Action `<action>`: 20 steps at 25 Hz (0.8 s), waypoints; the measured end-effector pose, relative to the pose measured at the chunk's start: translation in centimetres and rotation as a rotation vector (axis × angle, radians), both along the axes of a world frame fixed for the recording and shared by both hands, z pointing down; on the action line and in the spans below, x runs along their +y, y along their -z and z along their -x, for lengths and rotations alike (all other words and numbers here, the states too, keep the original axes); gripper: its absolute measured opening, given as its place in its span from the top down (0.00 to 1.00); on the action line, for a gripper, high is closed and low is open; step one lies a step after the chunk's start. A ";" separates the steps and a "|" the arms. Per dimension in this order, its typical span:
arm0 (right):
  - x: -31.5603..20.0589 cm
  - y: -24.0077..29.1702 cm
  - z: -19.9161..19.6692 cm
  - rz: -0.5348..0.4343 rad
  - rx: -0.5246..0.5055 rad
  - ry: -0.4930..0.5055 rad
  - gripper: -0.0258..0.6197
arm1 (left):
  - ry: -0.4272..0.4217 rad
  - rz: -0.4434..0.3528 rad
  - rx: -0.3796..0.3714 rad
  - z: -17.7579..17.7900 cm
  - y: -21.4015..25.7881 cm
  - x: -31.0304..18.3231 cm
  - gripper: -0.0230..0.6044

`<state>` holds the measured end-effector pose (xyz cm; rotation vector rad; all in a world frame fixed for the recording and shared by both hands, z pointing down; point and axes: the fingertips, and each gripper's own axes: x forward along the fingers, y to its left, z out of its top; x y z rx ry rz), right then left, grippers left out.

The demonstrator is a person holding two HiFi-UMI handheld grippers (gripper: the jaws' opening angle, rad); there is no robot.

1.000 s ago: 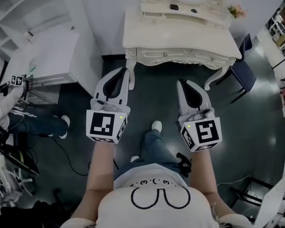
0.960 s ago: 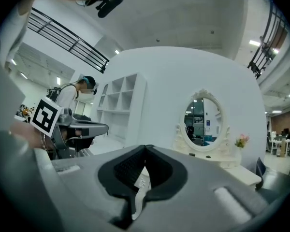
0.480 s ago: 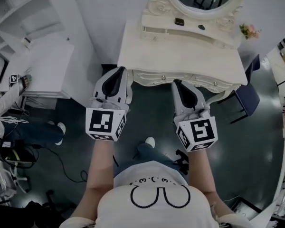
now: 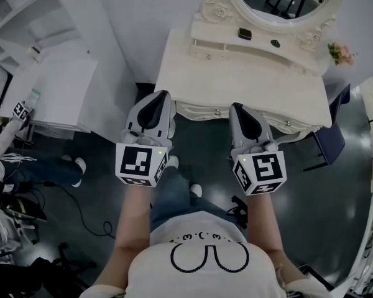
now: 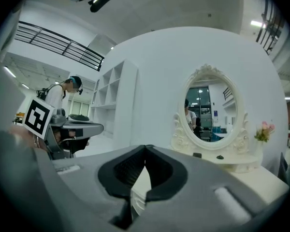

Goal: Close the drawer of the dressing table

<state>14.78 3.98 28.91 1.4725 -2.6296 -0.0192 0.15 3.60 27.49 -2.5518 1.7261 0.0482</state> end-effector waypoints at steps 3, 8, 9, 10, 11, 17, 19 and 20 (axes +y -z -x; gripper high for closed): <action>-2.1 -0.9 0.3 0.018 0.006 -0.017 0.96 | -0.009 0.010 0.000 0.6 -0.8 -2.2 0.97; -7.4 -1.9 0.9 0.035 0.021 -0.057 0.96 | -0.042 0.027 0.011 1.6 -1.9 -8.0 0.97; -8.7 -2.1 1.2 0.040 0.023 -0.063 0.96 | -0.047 0.029 0.015 1.9 -2.0 -9.4 0.97; -9.9 -2.4 1.5 0.046 0.026 -0.068 0.96 | -0.054 0.032 0.019 2.2 -2.2 -10.7 0.97; -11.1 -2.7 1.8 0.053 0.029 -0.074 0.96 | -0.062 0.036 0.020 2.5 -2.4 -12.1 0.97; -18.8 -4.6 2.9 0.098 0.031 -0.122 0.96 | -0.111 0.058 0.015 3.8 -3.6 -20.1 0.97; -21.2 -5.0 3.0 0.106 0.033 -0.146 0.96 | -0.124 0.064 0.014 4.2 -3.8 -22.5 0.97; -22.3 -5.2 3.1 0.112 0.038 -0.158 0.96 | -0.129 0.067 0.014 4.4 -4.0 -23.7 0.97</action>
